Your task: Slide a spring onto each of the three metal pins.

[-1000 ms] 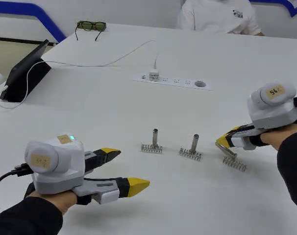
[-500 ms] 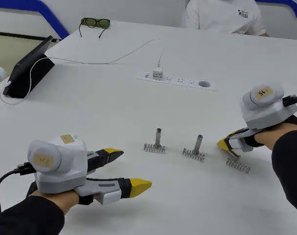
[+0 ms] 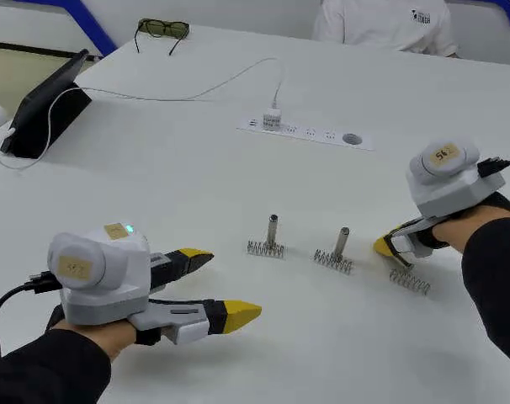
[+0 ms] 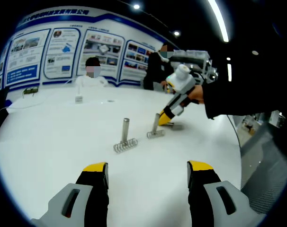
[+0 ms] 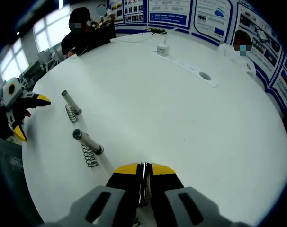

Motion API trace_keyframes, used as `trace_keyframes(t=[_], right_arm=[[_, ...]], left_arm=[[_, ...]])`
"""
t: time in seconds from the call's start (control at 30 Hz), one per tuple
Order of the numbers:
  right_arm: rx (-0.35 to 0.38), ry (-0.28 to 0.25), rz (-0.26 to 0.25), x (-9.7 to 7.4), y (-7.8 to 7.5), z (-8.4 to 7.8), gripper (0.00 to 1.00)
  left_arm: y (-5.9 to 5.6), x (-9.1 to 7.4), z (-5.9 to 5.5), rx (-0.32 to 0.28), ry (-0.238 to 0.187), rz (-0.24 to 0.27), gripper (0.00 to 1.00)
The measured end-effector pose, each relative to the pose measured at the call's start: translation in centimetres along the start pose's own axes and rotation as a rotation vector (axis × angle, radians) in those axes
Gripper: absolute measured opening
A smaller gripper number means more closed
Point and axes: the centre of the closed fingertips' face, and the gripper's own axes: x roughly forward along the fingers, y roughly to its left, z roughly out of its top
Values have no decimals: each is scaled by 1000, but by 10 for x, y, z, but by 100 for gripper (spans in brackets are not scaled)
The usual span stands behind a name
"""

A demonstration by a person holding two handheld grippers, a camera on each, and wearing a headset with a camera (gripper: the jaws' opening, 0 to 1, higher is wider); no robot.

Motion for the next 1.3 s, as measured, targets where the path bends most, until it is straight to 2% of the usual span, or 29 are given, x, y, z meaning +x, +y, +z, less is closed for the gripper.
trace_keyframes(t=[0.2, 0.37, 0.47, 0.57, 0.63, 0.7, 0.77, 0.87, 1.0, 1.13, 1.3], right_arm=[[10, 28, 7, 1, -1, 0, 9], [-35, 44, 0, 1, 1, 0, 9], [-28, 50, -10, 0, 1, 0, 9], [24, 20, -8, 0, -2, 0, 8], [29, 7, -7, -1, -3, -1, 8], [13, -16, -42, -5, -6, 0, 8], [50, -39, -26, -9, -4, 3, 8], [41, -48, -27, -19, -3, 6, 8], [38, -71, -32, -29, -1, 11, 8], [48, -89, -34, -36, 2, 10, 9], [59, -114, -40, -46, 4, 6, 9]], left_arm=[[-1, 3, 3, 1, -5, -9, 69], [-1, 4, 4, 3, -3, -12, 68], [-2, 5, 5, 4, -4, -13, 68], [-3, 6, 6, 4, -8, -12, 68], [-4, 6, 8, 10, -6, -12, 68], [-4, 4, 11, 15, -10, -11, 68], [-3, 2, 14, 19, -14, -9, 68], [-1, 1, 16, 25, -15, -5, 68], [-4, 2, 22, 31, -21, -6, 67], [-6, 2, 27, 44, -29, -11, 67], [-7, -1, 28, 53, -26, -12, 67]])
